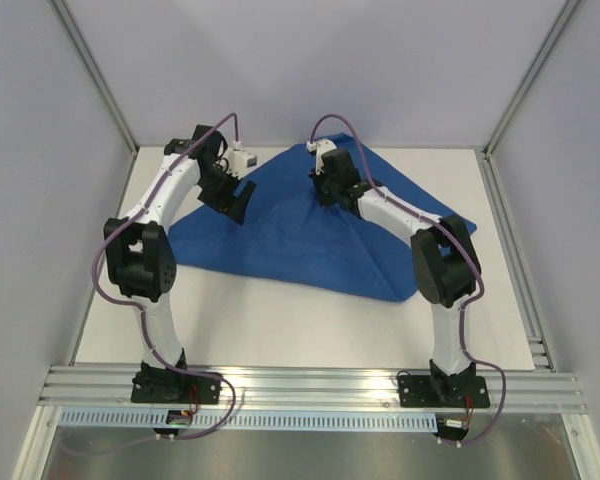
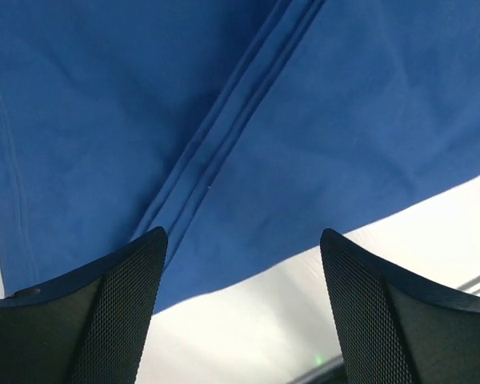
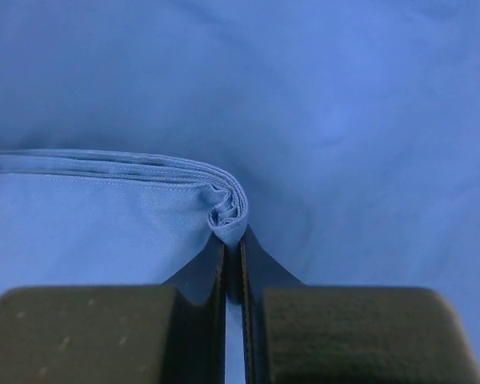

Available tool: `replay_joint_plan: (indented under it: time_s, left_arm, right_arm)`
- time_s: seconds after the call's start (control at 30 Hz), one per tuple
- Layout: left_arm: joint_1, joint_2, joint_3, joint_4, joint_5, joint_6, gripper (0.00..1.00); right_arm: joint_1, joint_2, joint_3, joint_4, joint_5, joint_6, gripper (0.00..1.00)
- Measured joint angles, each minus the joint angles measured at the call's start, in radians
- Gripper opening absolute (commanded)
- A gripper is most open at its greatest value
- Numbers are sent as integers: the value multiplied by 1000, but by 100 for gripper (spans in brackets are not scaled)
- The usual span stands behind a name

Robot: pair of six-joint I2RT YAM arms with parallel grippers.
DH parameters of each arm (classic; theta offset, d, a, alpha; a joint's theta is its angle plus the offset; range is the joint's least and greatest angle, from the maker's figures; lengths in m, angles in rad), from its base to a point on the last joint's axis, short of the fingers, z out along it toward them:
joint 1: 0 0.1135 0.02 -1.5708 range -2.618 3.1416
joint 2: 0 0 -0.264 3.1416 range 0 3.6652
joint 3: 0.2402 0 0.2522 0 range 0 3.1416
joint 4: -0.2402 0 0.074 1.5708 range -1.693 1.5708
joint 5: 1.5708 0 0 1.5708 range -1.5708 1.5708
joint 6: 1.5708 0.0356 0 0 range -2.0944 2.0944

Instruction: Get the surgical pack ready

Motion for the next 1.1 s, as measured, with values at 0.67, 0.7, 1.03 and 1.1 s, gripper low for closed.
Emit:
replay_joint_plan:
  time_s: [0.67,0.7,1.03,1.1]
  left_arm:
    - [-54,479,410,196,87,-133,90]
    - [-58,497,424,201,87,-142,87]
    - [-66,529,440,202,111,-176,81]
    - [-66,529,437,199,115,-175,81]
  right_arm:
    - [-139,430,477,-184,-47,262,53]
    - [-149,433,485,-192,-52,262,55]
    - [-177,262,312,-179,-198,230,28]
    - [-174,202,243,-155,-274,235,19]
